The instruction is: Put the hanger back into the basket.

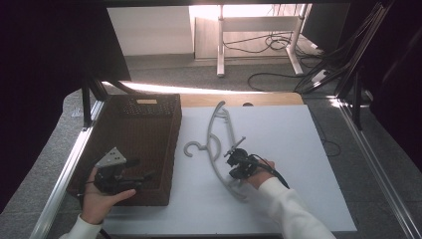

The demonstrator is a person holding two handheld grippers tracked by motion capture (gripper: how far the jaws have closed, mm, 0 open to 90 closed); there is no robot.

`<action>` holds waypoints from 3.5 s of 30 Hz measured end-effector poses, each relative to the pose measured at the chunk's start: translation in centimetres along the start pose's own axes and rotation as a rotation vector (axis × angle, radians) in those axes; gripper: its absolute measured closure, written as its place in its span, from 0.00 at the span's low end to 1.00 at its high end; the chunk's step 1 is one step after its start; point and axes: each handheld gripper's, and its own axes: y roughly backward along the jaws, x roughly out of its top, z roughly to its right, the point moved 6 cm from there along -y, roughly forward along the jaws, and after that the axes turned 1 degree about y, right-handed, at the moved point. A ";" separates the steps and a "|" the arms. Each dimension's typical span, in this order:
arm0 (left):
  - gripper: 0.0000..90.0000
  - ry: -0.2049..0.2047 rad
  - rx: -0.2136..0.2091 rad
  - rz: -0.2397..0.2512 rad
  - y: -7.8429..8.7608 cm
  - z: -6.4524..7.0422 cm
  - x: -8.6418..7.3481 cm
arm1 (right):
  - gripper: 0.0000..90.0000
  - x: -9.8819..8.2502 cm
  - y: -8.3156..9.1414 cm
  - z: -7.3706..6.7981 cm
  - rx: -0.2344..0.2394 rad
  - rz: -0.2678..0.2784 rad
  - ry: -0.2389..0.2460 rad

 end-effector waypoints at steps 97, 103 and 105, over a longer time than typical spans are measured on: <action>0.30 0.000 0.007 0.001 0.2 -0.3 0.1 | 0.90 4.5 -2.1 5.0 -0.104 -0.003 -0.212; 0.30 0.001 0.008 0.001 0.2 -0.3 0.1 | 0.90 4.8 -1.1 5.1 -0.077 0.037 -0.218; 0.30 0.000 0.008 0.000 0.2 -0.3 0.1 | 0.90 4.8 -0.6 5.2 -0.065 0.055 -0.217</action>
